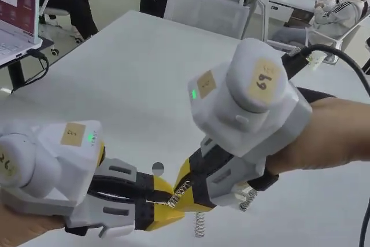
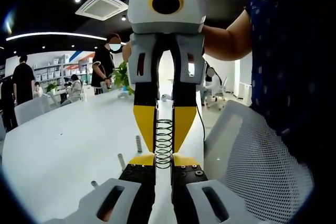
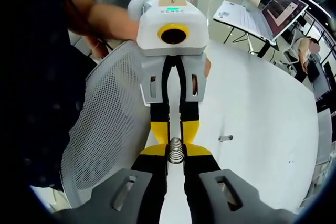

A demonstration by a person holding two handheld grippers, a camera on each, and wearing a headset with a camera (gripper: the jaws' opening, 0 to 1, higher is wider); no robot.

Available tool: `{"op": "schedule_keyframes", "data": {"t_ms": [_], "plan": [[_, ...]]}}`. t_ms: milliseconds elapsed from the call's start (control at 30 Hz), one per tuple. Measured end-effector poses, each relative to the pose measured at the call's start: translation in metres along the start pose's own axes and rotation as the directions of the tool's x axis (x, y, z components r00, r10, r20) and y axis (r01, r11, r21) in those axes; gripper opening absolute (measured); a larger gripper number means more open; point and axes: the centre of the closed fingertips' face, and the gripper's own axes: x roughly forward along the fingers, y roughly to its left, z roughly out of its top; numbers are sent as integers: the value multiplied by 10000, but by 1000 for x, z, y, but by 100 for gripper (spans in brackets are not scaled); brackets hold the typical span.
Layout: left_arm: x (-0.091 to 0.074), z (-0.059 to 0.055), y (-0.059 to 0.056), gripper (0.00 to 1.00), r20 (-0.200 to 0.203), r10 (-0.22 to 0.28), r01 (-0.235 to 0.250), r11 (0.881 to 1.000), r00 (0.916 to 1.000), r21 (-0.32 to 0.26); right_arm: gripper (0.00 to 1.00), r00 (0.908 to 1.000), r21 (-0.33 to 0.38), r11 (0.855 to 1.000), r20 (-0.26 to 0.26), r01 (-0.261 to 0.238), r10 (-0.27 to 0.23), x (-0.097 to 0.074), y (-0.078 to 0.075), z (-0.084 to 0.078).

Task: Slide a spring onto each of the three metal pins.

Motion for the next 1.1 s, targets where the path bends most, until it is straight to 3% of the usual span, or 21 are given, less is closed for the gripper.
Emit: {"op": "schedule_keyframes", "data": {"t_ms": [233,367,667,800,1000,1100], "plan": [[1,-5,5,3,-62,141,-141,9999,9999,-54,8,9987,-264,9996,-495,-98,85,6,-4,0],[-3,-7,10,6,-78,281,-282,9995,9996,-142,8,9988,-289,9995,-478,-151,137,6,-7,3],[-22,-19,19,22,-155,968,-977,9926,9952,-727,8,9990,-301,9995,-457,-21,7,7,-18,7],[-35,-27,24,31,-226,1493,-1508,9839,9885,-959,8,9986,-260,9996,-516,109,-122,6,-24,5],[-52,-40,32,44,-551,2330,-2372,9673,9709,-896,8,9975,-199,9992,-615,338,-350,7,-37,2],[-58,-43,35,49,-501,2592,-2630,9598,9645,-982,8,9968,-159,9988,-648,455,-465,7,-44,1]]}}
